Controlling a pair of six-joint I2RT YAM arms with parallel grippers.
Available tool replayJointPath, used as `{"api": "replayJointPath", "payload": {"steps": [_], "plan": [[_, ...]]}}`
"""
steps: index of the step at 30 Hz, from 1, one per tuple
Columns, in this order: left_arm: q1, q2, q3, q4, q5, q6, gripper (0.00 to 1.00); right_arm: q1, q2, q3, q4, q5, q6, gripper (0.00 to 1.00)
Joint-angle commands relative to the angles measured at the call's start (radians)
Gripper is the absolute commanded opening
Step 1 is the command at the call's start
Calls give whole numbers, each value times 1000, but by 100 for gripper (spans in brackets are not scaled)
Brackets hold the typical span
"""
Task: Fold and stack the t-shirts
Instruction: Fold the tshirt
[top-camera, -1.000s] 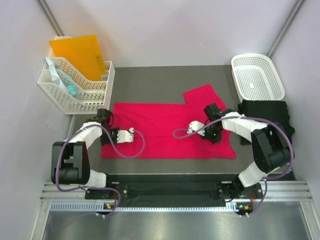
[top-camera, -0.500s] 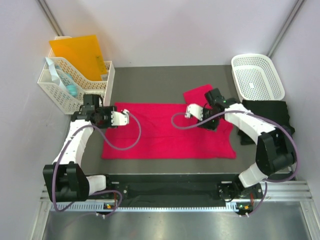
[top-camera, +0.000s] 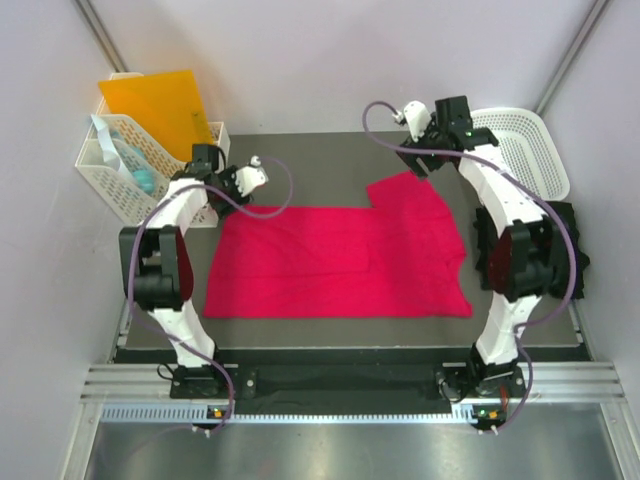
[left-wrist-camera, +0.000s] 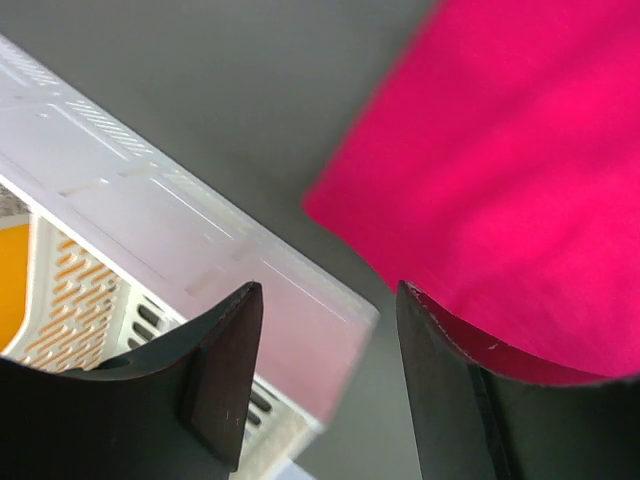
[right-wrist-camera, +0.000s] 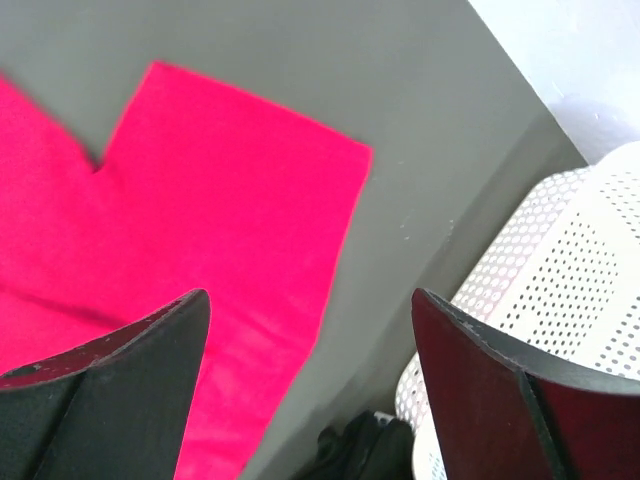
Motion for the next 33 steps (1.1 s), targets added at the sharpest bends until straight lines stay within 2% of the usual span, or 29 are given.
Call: {"api": "replayJointPath", "payload": {"steps": [1, 6, 12, 18, 19, 22, 27, 33], "plan": [[-1, 89, 163, 40, -49, -168, 60, -37, 108, 152, 26, -5, 78, 82], [-55, 116, 165, 137, -131, -134, 61, -89, 240, 191, 82, -5, 104, 80], [-81, 133, 165, 105, -163, -84, 62, -132, 379, 263, 111, 6, 129, 79], [-94, 147, 131, 111, -206, -29, 64, -142, 441, 289, 138, -14, 118, 79], [-96, 150, 128, 120, -251, -24, 64, -144, 447, 293, 143, -16, 118, 79], [-96, 168, 130, 151, -276, -19, 64, -149, 470, 306, 167, -20, 140, 77], [-117, 191, 127, 160, -321, -1, 63, -156, 513, 333, 194, -43, 204, 64], [-144, 195, 107, 171, -344, 37, 63, -152, 532, 364, 184, -106, 276, 62]]}}
